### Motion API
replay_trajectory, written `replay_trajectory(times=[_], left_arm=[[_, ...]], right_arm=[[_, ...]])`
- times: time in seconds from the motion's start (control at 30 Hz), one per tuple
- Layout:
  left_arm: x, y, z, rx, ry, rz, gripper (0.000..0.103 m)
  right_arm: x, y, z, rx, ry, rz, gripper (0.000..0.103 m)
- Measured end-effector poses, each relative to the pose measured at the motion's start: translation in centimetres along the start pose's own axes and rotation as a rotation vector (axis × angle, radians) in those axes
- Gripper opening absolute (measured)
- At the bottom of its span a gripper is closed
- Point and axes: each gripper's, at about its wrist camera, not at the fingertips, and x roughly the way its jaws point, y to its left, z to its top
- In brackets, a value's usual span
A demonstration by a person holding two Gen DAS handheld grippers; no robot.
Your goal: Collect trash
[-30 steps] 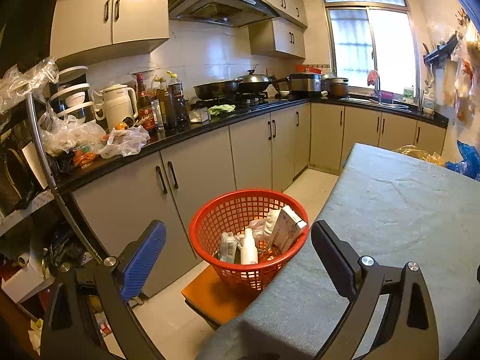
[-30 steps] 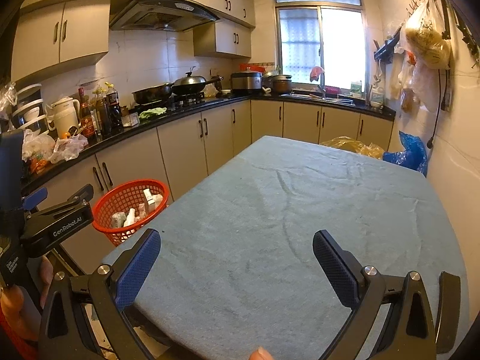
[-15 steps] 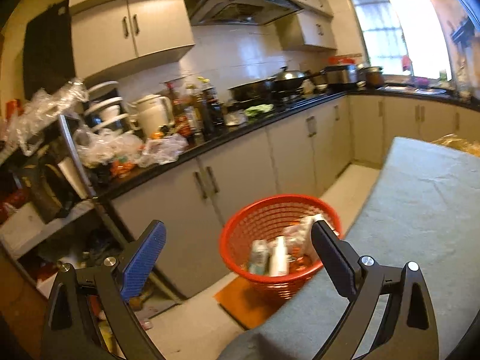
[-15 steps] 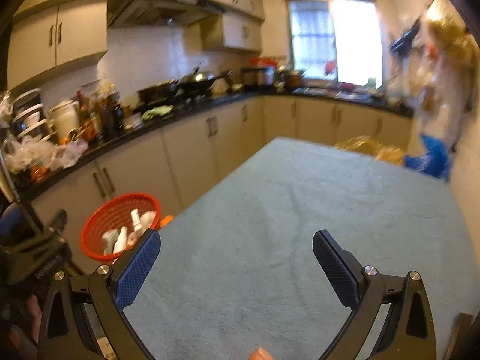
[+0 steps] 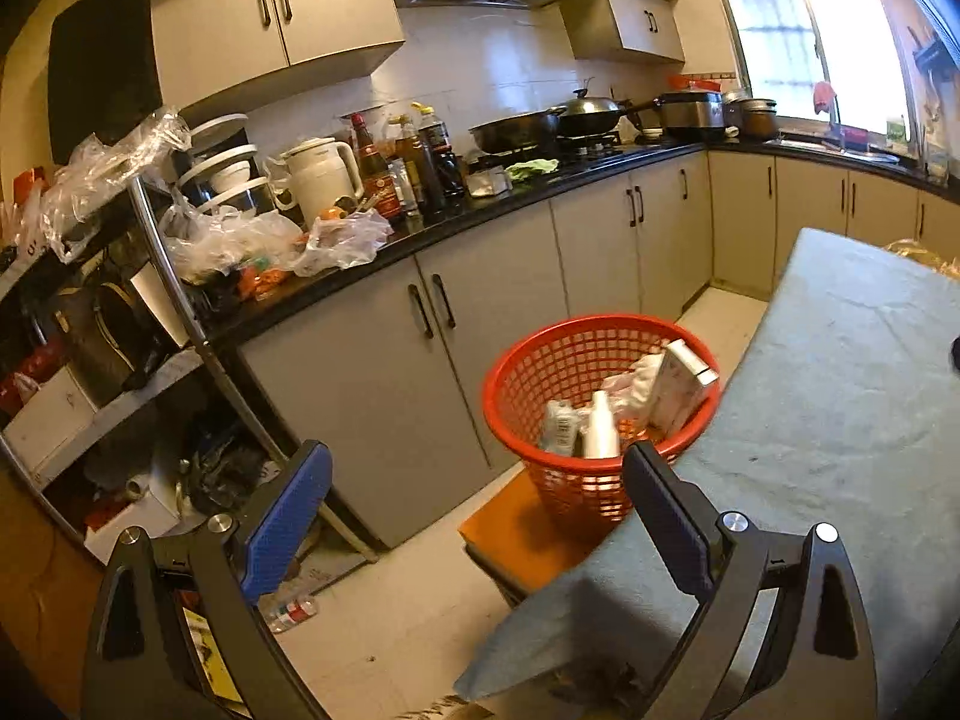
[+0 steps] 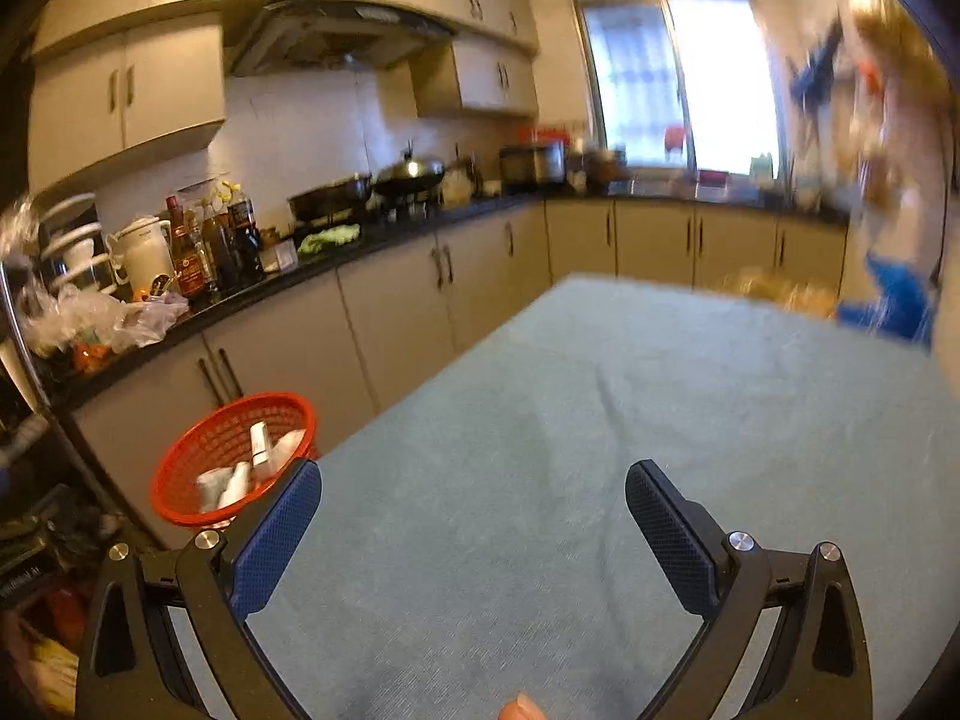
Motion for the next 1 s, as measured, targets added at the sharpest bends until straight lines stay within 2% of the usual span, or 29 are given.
replay_trajectory(times=[0.17, 0.37, 0.6, 0.83, 1.0], left_arm=[[1.3, 1.1, -1.2, -0.035, -0.013, -0.017, 0.097], [3.0, 0.4, -2.3, -0.021, -0.040, -0.030, 0.097], [2.2, 0.8, -3.1, 0.002, -0.135, 0.027, 0.097], [2.1, -1.3, -2.7, 0.034, -0.118, -0.020, 0.097], [2.0, -2.3, -3.3, 0.034, -0.083, -0.070, 0.097]], right_arm=[[-0.3, 0.9, -0.2, -0.034, -0.063, -0.033, 0.103], [-1.0, 4.1, 0.1, -0.131, -0.123, -0.084, 0.103], [2.2, 6.1, -0.7, -0.164, -0.032, -0.028, 0.103], [1.7, 3.8, -0.7, -0.097, -0.062, -0.065, 0.103], [1.1, 4.0, -0.8, -0.115, -0.072, -0.080, 0.103]])
